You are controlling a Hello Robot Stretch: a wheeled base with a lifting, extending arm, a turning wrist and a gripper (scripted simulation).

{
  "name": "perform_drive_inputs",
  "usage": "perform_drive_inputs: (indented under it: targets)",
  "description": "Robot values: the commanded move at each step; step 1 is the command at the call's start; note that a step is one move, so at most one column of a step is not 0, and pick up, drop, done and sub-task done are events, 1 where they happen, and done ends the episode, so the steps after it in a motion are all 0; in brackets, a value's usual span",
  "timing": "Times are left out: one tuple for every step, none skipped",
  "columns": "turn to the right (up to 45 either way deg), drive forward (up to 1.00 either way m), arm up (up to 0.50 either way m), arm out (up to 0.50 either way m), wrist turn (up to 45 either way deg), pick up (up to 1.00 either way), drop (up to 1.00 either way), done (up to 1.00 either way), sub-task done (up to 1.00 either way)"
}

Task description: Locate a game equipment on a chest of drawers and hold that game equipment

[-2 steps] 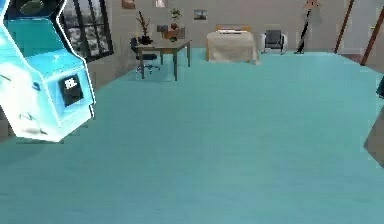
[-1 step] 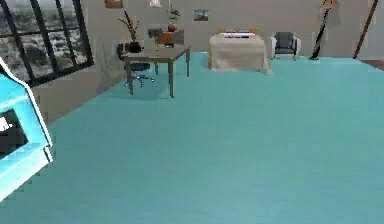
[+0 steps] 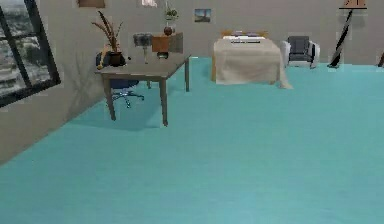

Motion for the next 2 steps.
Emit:
perform_drive_inputs:
  targets:
    - [0.0,1.00,0.00,0.00,0.0,0.00,0.00,0.00,0.00]
    - [3.0,0.00,0.00,0.00,0.0,0.00,0.00,0.00,0.00]
